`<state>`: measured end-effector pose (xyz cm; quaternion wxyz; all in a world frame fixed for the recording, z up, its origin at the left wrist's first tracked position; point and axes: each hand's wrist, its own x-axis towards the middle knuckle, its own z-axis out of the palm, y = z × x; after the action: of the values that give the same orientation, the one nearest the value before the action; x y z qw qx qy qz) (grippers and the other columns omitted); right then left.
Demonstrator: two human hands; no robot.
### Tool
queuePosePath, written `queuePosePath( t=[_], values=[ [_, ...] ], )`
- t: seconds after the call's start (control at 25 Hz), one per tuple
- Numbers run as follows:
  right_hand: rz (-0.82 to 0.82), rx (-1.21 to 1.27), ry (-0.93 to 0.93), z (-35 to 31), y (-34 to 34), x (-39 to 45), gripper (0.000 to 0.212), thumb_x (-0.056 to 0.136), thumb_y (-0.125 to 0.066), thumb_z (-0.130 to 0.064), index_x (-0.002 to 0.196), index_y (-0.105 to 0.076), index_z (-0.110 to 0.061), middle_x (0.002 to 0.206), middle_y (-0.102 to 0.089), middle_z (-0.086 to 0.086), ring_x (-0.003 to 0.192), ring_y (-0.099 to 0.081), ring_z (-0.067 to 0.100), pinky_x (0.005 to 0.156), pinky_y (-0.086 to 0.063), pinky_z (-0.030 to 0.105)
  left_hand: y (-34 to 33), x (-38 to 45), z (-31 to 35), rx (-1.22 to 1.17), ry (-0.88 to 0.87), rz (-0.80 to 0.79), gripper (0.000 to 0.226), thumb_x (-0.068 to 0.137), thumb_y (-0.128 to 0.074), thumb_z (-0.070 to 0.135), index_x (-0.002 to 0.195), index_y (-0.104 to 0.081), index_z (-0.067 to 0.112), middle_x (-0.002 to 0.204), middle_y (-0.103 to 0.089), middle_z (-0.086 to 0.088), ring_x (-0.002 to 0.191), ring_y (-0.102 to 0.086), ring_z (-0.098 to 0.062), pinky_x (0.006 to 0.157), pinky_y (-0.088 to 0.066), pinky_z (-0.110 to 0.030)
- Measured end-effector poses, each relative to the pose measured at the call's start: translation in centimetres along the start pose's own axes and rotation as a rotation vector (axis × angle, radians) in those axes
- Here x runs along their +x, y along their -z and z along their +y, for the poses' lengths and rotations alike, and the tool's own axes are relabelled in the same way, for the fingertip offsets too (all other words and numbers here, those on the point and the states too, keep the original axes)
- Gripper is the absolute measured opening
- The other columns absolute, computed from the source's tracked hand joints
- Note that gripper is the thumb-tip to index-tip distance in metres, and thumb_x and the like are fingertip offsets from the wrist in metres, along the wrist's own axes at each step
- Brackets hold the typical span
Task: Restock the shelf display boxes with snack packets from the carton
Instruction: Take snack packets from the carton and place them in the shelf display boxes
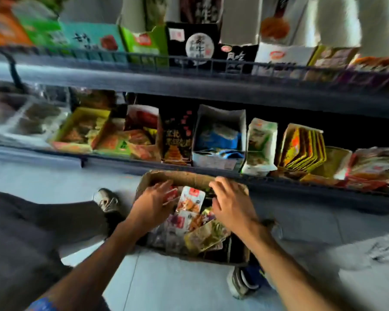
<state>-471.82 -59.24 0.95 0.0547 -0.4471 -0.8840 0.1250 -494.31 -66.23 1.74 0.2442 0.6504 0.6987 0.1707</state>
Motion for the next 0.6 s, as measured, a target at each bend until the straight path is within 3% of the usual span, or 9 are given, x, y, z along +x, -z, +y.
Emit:
queuePosePath(
  t=[0.08,0.12,0.24,0.36,0.48,0.52,0.6],
  values=[
    [-0.369,0.044,-0.011,-1.3,-3.9,-1.0,0.049,0.092,-0.055,-0.027,0.14,-0.046,-0.022,0.143,-0.047,0.001,0.132,-0.044,0.028,0.106,-0.041,0.04,-2.4,-2.1,-4.1,0.056,0.221,-0.333,0.058,0.09,-0.056,0.039,0.142,-0.051,0.012,0.135,-0.06,-0.013,0.119,-0.06,-0.03,0.098,-0.044,-0.031],
    [-0.461,0.046,0.002,-1.5,-5.4,-1.3,0.049,0.092,-0.056,-0.027,0.139,-0.046,-0.024,0.143,-0.048,0.0,0.133,-0.044,0.026,0.107,-0.04,0.04,-3.5,-2.9,-5.7,0.082,0.278,-0.465,0.055,0.092,-0.062,0.035,0.141,-0.05,0.013,0.137,-0.059,-0.012,0.12,-0.06,-0.028,0.099,-0.043,-0.029],
    [-0.551,0.019,-0.045,-1.0,-8.2,-1.3,0.038,0.091,-0.057,-0.022,0.129,-0.054,-0.023,0.133,-0.058,0.0,0.123,-0.054,0.024,0.097,-0.046,0.037,-5.4,-3.1,-8.4,0.099,0.405,-0.627,0.048,0.093,-0.063,0.029,0.138,-0.052,0.013,0.136,-0.058,-0.011,0.123,-0.057,-0.026,0.102,-0.043,-0.03],
    [-0.592,-0.011,-0.121,-0.2,-9.0,-0.8,0.017,0.094,-0.053,-0.02,0.108,-0.062,-0.019,0.108,-0.068,0.003,0.098,-0.064,0.022,0.075,-0.046,0.03,-6.6,-1.7,-9.4,0.033,0.442,-0.542,0.061,0.093,-0.064,0.032,0.146,-0.04,0.015,0.144,-0.051,-0.013,0.13,-0.05,-0.029,0.109,-0.039,-0.036],
    [-0.419,-0.155,-0.154,-0.2,-9.5,1.5,0.018,0.098,-0.049,-0.025,0.113,-0.059,-0.023,0.104,-0.07,-0.001,0.097,-0.066,0.019,0.091,-0.045,0.034,-7.4,-0.2,-9.4,-0.087,0.501,-0.369,0.097,0.085,-0.066,0.049,0.157,-0.008,0.018,0.153,-0.036,-0.014,0.139,-0.039,-0.039,0.114,-0.034,-0.053],
    [-0.334,-0.142,-0.208,-0.6,-10.0,2.5,0.021,0.098,-0.05,-0.027,0.117,-0.058,-0.023,0.107,-0.07,-0.001,0.1,-0.066,0.018,0.094,-0.045,0.034,-7.7,-0.1,-9.5,-0.168,0.566,-0.309,0.095,0.085,-0.066,0.051,0.156,-0.013,0.017,0.15,-0.041,-0.014,0.137,-0.043,-0.039,0.113,-0.036,-0.053],
    [-0.269,0.012,-0.468,-1.8,-11.1,4.4,0.033,0.097,-0.053,-0.039,0.124,-0.057,-0.022,0.119,-0.068,0.001,0.111,-0.063,0.021,0.098,-0.047,0.037,-8.7,-0.2,-10.4,-0.263,0.62,-0.245,0.069,0.084,-0.061,0.057,0.139,-0.047,0.017,0.128,-0.063,-0.007,0.12,-0.061,-0.03,0.103,-0.048,-0.047]
  ],
)
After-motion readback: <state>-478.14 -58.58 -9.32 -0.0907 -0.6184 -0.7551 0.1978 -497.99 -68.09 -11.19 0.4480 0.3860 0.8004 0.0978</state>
